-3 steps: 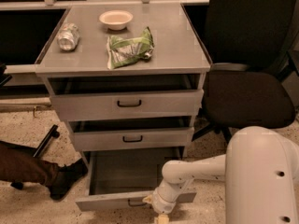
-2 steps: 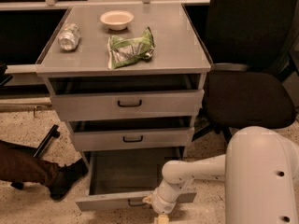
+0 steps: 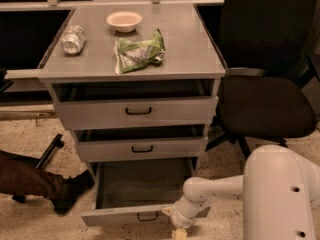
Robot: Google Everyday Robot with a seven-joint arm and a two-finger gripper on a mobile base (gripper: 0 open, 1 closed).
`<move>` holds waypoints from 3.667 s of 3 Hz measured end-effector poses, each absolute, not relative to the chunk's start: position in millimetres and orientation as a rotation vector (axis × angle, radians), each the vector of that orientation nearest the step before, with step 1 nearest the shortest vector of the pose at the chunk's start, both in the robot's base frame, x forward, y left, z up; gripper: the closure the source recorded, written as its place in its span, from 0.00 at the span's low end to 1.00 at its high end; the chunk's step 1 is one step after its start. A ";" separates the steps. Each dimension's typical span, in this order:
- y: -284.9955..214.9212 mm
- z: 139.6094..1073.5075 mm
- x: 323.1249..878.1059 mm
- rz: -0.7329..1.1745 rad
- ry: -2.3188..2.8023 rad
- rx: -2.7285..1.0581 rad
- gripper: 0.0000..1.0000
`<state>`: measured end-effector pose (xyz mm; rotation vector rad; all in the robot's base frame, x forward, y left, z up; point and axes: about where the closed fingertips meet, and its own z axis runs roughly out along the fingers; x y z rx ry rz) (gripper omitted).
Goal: Close bottom drawer
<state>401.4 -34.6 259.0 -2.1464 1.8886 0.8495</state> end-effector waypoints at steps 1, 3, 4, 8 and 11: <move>-82.9 208.3 428.7 0.757 1.924 -2.059 0.00; -84.6 206.3 427.4 0.765 1.932 -2.043 0.00; -89.2 190.9 423.7 0.801 1.953 -2.007 0.00; -22.4 83.3 523.8 0.771 1.791 -2.068 0.00; -12.3 124.9 572.7 0.470 1.716 -2.015 0.00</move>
Offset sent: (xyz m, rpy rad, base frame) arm 0.0292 -0.0744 -0.0732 0.0041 -0.0557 -0.0908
